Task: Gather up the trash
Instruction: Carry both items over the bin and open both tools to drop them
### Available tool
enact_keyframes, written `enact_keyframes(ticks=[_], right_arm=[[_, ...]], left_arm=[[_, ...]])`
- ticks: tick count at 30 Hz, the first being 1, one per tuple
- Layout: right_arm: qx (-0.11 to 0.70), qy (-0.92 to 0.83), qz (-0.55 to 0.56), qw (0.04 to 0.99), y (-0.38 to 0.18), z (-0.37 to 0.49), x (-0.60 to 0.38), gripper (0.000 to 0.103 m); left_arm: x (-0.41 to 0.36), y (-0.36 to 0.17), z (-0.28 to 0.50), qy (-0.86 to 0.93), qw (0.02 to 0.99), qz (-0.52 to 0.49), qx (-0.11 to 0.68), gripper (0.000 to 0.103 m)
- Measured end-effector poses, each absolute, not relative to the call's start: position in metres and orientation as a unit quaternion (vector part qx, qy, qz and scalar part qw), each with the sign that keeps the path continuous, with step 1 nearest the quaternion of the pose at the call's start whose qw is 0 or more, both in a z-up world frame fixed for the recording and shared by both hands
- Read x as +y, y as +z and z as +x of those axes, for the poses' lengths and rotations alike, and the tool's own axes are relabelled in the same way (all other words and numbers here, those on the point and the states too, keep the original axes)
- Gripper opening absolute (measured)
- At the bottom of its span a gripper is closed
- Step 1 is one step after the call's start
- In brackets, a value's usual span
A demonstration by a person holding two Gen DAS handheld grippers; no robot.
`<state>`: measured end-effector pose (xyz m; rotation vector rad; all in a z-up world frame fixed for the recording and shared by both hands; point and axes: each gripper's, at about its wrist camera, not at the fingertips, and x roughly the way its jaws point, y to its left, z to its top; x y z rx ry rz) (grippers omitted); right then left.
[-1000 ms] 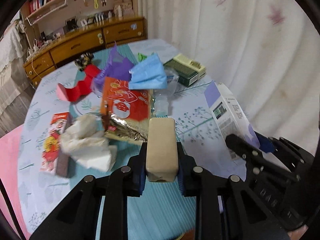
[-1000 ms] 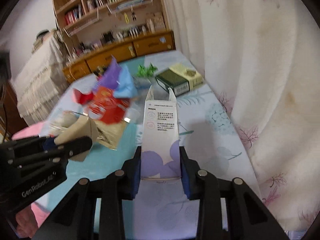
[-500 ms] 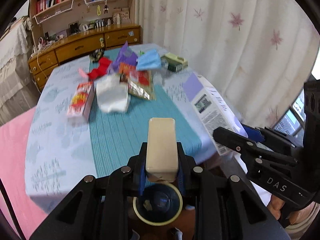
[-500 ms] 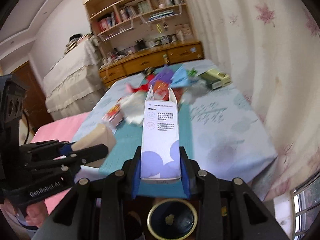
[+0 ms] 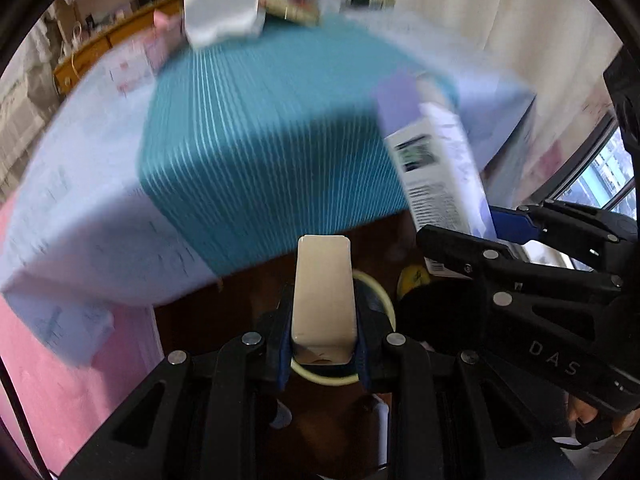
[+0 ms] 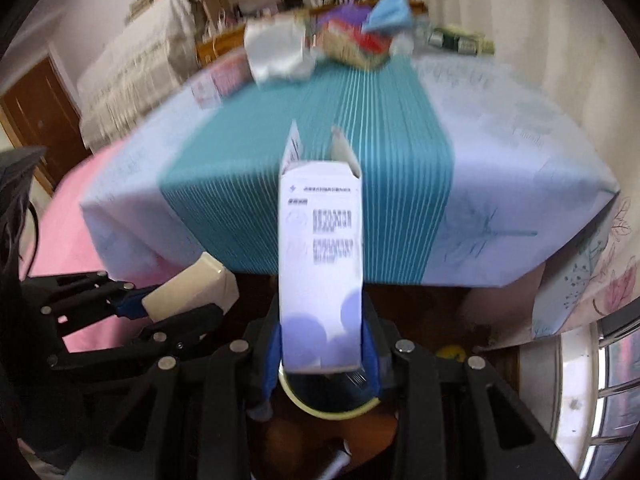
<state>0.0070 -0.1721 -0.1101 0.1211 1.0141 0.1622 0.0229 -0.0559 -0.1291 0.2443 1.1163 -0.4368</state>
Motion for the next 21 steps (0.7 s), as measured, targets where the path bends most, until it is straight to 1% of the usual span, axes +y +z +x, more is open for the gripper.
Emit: enact_keyframes(ticks=[6,11,16,21], right_arm=[[0.560,0.069,0.053,0.824,-0.184,0.019,-0.168,0.034],[0.631,0.073,0.120,0.763,-0.251,0.027,-0.178,0.034],[0.658,0.083,0.180,0.726,-0.293,0.029,-0.184,0.034],[0.672,0.082,0.212,0.705,-0.318,0.034,-0.186,0.034]], left_arm=[[-0.049,-0.186,0.038,-0.200,0.790,0.097,0.571,0.023],[-0.040,-0.242,0.058,-0.183,0.758,0.056,0.624,0.023],[-0.031,-0.273,0.067,-0.169,0.741,0.027,0.649,0.023],[-0.031,-0.297,0.073,-0.152,0.733,0.025,0.663,0.023]])
